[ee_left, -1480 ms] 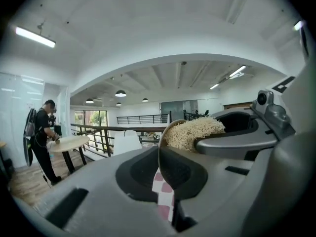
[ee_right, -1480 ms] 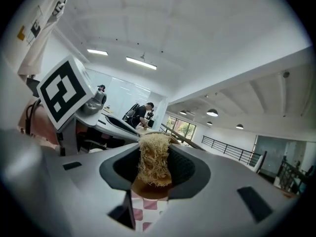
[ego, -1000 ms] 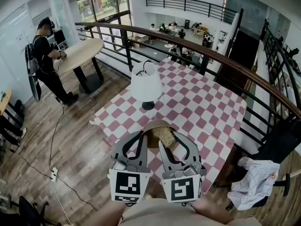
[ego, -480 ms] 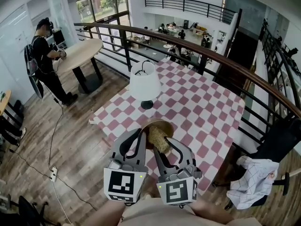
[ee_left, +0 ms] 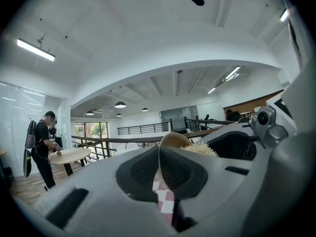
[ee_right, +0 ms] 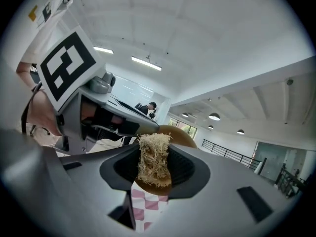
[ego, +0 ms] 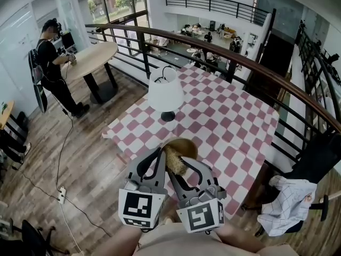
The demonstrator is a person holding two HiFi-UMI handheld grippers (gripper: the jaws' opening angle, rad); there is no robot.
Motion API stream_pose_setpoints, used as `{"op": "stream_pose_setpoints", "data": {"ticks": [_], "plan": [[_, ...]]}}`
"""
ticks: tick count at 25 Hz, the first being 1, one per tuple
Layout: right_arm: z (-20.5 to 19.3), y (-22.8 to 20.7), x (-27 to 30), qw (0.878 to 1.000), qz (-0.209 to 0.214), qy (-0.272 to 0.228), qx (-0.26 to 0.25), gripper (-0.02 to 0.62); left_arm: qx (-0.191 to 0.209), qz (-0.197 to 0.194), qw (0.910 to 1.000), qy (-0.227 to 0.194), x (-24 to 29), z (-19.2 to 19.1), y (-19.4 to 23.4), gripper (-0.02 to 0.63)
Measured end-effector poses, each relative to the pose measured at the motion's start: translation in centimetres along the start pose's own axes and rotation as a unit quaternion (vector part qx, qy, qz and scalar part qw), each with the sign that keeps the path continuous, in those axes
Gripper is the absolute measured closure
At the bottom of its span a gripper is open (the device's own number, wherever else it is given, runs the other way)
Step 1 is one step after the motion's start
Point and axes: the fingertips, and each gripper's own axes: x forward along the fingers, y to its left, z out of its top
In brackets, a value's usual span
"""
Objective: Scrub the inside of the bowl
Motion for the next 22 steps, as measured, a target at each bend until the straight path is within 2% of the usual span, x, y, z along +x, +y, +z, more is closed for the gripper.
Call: {"op": "stream_pose_setpoints", "data": {"ticks": [5, 11, 15, 22], "plan": [[0.6, -1.9, -0.1, 0.999, -0.033, -0.005, -0.036, 0.451, 0.032, 0.002, 0.9995, 0.006, -0.1, -0.3, -0.3, 0.586], [0.4, -3.6, -1.4, 0.995, -0.064, 0.008, -0.077, 0.451, 0.028, 0.004, 0.9996, 0.003, -0.1, 0.4, 0.2, 0.588], [-0.9, -2.8, -1.2, 0.992, -0.055, 0.041, -0.103, 0.451, 0.041, -0.005, 0.9991, -0.010, 0.1, 0.6, -0.4, 0.586], [-2.3, 0.5, -0.8, 0.989, -0.012, 0.069, -0.132, 0.451, 0.022, -0.016, 0.9995, -0.014, 0.2, -0.5, -0.4, 0.586]]}}
